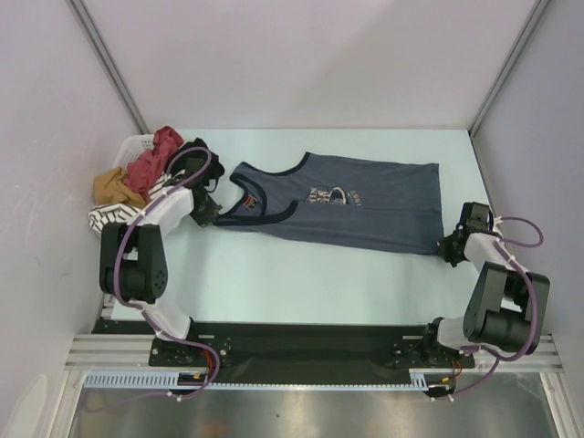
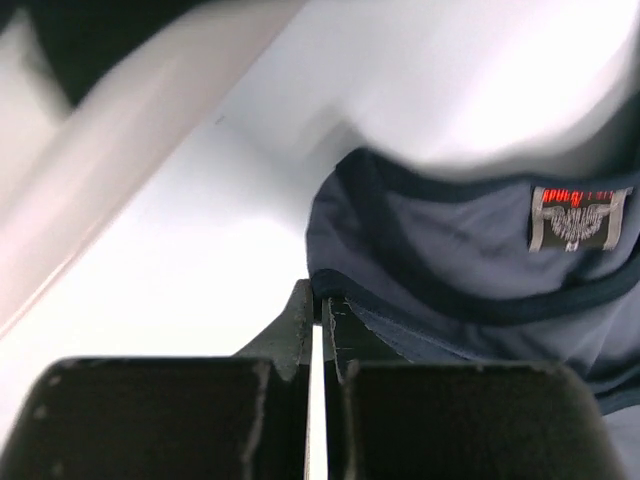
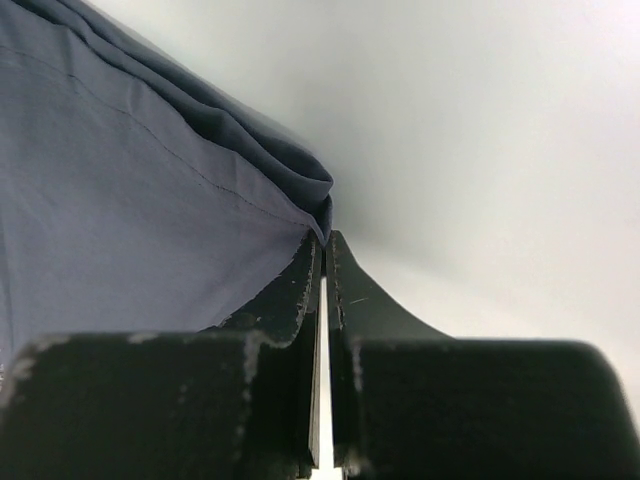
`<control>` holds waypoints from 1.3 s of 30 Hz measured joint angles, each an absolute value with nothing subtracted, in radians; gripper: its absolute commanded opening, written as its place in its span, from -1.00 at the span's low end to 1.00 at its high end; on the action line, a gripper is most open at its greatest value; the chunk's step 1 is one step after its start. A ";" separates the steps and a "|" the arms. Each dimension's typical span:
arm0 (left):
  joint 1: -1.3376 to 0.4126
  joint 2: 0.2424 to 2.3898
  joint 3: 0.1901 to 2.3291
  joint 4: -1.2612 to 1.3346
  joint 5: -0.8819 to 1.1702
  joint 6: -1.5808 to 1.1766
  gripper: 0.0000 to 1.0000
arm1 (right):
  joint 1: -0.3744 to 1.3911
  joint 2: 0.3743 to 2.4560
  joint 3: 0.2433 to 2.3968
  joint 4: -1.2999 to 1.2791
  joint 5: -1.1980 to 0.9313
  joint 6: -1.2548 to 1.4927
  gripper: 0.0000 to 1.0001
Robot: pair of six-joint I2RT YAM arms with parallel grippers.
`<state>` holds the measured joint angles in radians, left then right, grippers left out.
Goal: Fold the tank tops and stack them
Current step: Fold the tank top
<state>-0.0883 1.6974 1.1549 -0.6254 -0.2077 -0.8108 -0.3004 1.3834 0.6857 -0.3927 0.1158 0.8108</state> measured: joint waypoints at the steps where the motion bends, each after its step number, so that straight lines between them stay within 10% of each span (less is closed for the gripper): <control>1: -0.088 1.678 1.141 -0.628 -0.210 -0.811 -0.99 | -0.300 1.363 0.676 -0.404 0.116 0.811 -1.00; 12: -0.088 1.441 0.992 -0.677 -0.245 -0.812 -0.95 | -0.328 1.179 0.609 -0.573 0.133 0.831 -0.99; 21: -0.088 1.369 0.881 -0.634 -0.234 -0.807 -0.69 | -0.332 1.018 0.521 -0.643 0.150 0.881 -0.39; 25: -0.085 1.404 0.879 -0.603 -0.236 -0.782 0.30 | -0.337 0.915 0.466 -0.671 0.157 0.905 -0.11; 28: -0.081 1.421 0.879 -0.591 -0.245 -0.776 0.60 | -0.338 0.874 0.463 -0.680 0.174 0.908 -0.10; 39: -0.091 1.375 0.990 -0.666 -0.361 -0.756 0.86 | -0.338 0.953 0.600 -0.688 0.255 0.861 0.14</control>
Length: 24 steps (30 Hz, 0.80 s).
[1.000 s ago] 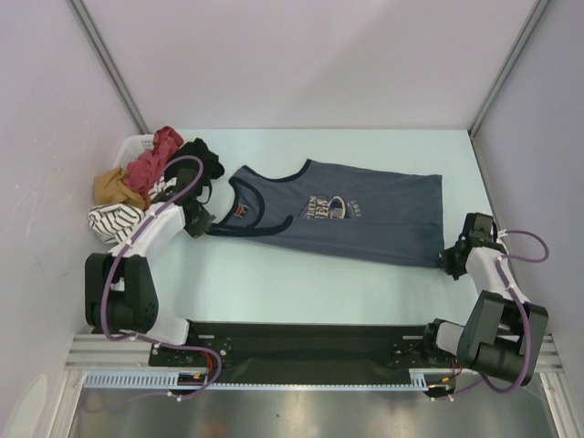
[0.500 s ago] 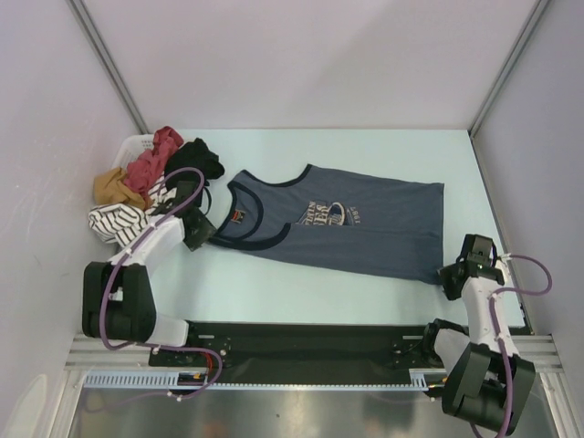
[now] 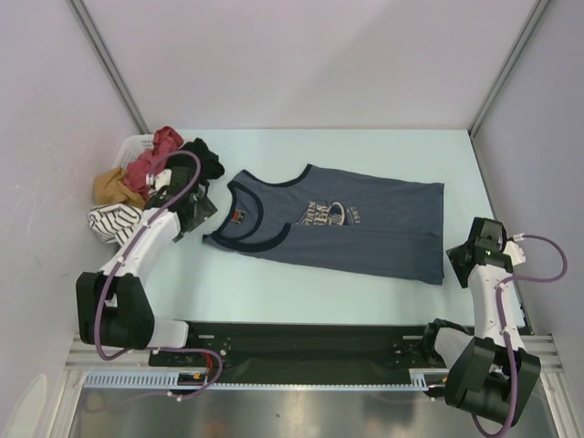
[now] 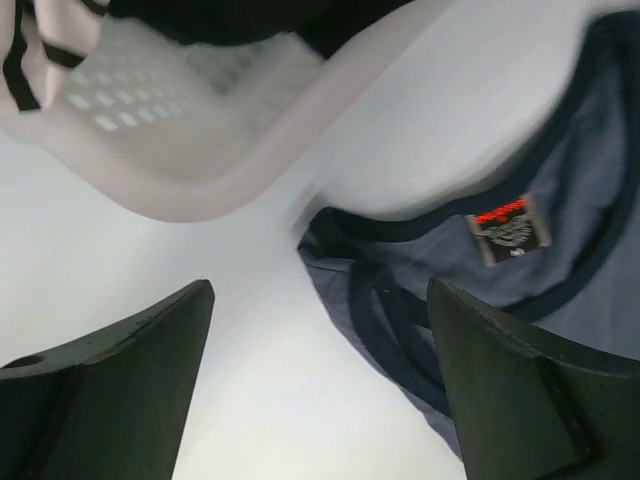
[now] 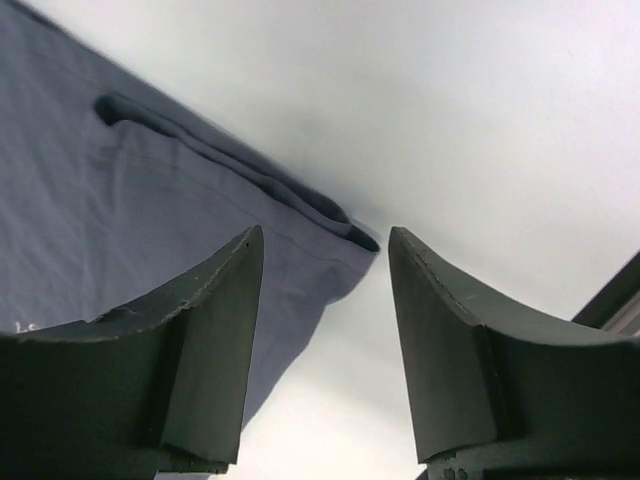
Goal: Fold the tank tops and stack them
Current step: Fold the tank top
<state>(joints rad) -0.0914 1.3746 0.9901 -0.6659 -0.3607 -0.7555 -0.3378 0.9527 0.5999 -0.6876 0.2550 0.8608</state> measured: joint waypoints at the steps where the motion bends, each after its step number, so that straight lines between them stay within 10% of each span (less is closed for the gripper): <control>1: -0.100 1.370 1.004 -0.667 -0.365 -0.747 0.85 | -0.338 0.958 0.613 -0.683 0.254 0.851 0.09; 5: -0.182 1.322 1.028 -0.620 -0.338 -0.695 0.82 | -0.338 0.988 0.661 -0.633 0.217 0.788 -0.18; 24: -0.516 1.659 1.150 -0.360 -0.034 -0.680 0.48 | -0.250 1.499 0.868 -0.444 0.054 0.739 -0.01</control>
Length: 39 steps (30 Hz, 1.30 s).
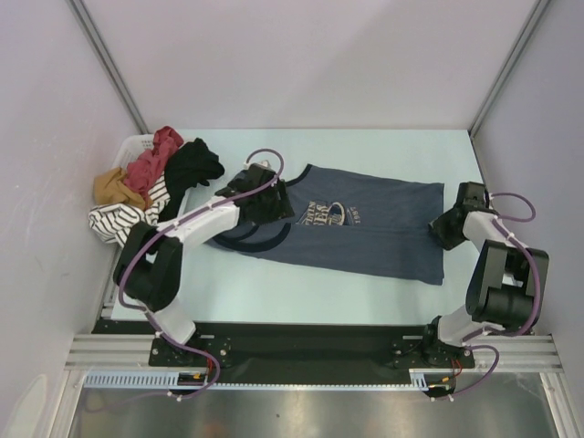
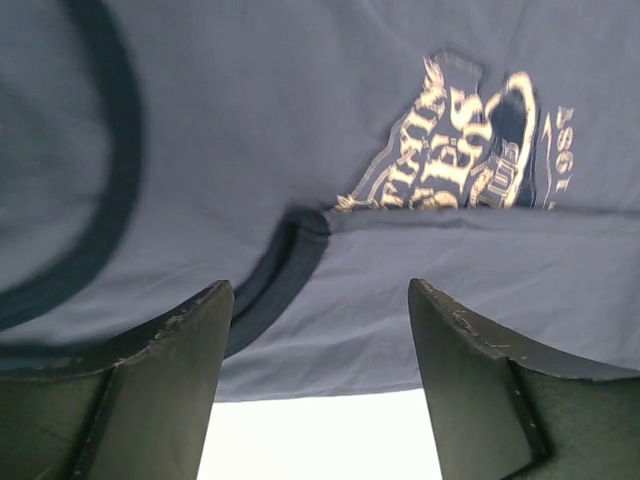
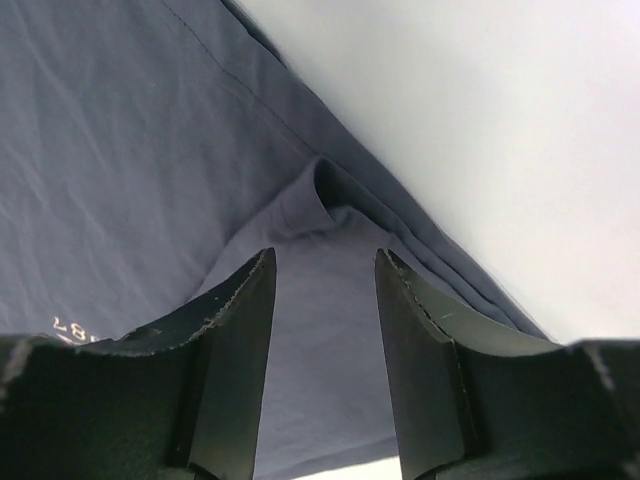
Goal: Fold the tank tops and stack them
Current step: Fold the tank top
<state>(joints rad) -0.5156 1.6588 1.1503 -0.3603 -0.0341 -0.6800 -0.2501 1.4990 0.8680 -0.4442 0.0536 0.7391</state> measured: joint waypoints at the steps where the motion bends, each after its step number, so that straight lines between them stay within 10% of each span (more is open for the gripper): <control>1: -0.520 1.677 1.155 -0.356 -0.022 -0.679 0.47 | -0.247 1.518 0.875 -0.436 0.054 0.739 -0.01; 8: -0.539 1.782 1.201 -0.339 0.025 -0.676 0.55 | -0.240 1.600 0.918 -0.400 0.072 0.739 0.00; 13: -0.549 1.818 1.240 -0.335 0.030 -0.676 0.49 | -0.239 1.628 0.925 -0.381 0.088 0.742 -0.75; 21: -0.557 1.854 1.264 -0.333 0.026 -0.672 0.36 | -0.237 1.628 0.925 -0.373 0.101 0.749 -1.00; 35: -0.558 1.942 1.302 -0.374 0.011 -0.677 -0.70 | -0.236 1.626 0.924 -0.368 0.101 0.749 -1.00; 36: -0.558 1.942 1.302 -0.377 0.008 -0.678 -0.99 | -0.236 1.625 0.924 -0.368 0.101 0.749 -1.00; 39: -0.558 1.941 1.302 -0.380 -0.007 -0.673 -0.99 | -0.235 1.616 0.924 -0.368 0.101 0.749 -1.00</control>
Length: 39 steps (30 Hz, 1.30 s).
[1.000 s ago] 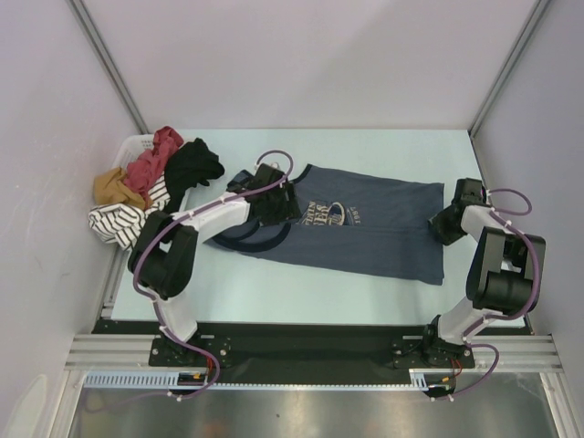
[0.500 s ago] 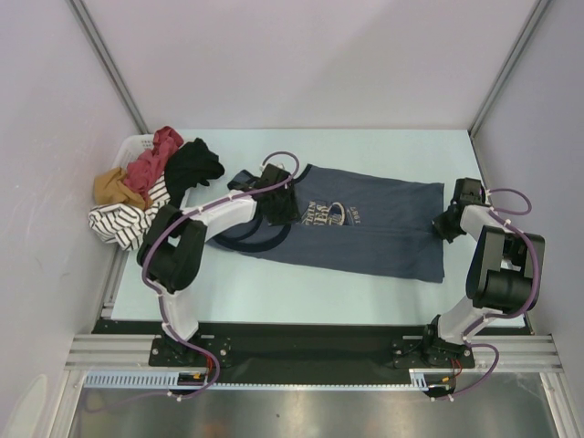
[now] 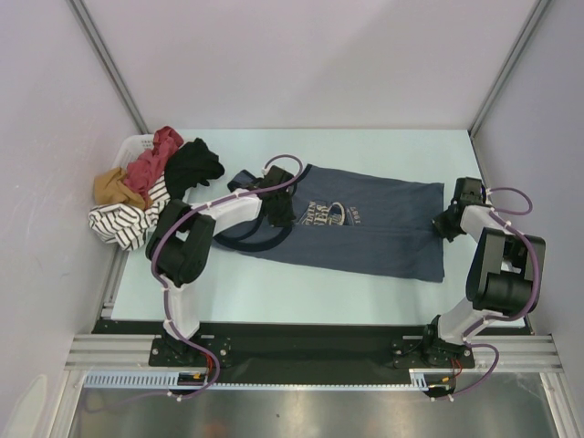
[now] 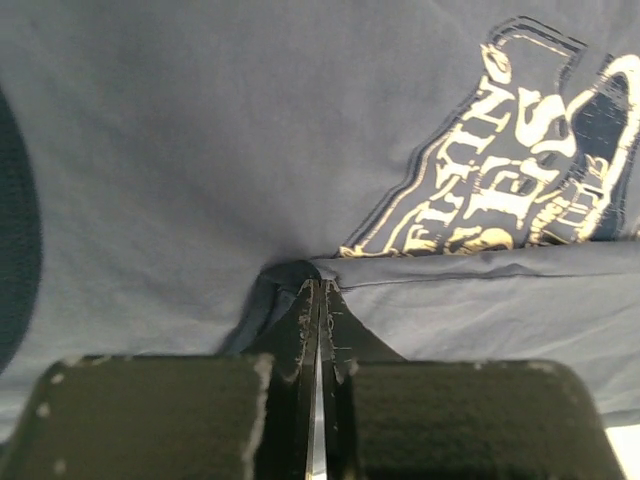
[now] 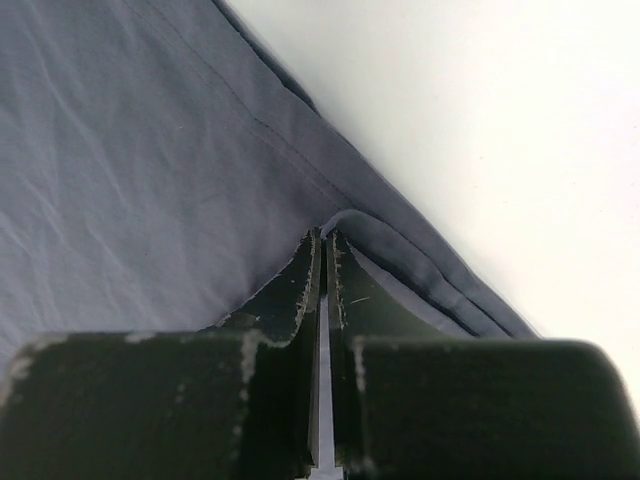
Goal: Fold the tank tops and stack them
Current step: Fold the tank top
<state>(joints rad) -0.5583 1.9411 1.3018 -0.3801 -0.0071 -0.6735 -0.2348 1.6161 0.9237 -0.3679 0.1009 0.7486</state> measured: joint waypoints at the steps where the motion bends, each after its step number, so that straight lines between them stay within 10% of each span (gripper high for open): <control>1: -0.558 1.941 1.302 -0.383 -0.014 -0.673 -0.99 | -0.235 1.613 0.924 -0.368 0.101 0.749 -1.00; 19: -0.559 1.934 1.319 -0.454 -0.109 -0.670 -0.21 | -0.236 1.597 0.913 -0.367 0.101 0.749 -1.00; 30: -0.564 1.945 1.319 -0.419 -0.066 -0.662 -0.36 | -0.236 1.597 0.911 -0.363 0.100 0.749 -1.00; 39: -0.570 1.974 1.330 -0.416 -0.065 -0.653 -1.00 | -0.240 1.597 0.905 -0.360 0.096 0.749 -1.00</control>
<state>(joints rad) -0.5697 1.9739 1.3296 -0.4164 -0.0650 -0.6525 -0.2398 1.5967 0.9051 -0.3599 0.0963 0.7486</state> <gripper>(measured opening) 0.042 0.023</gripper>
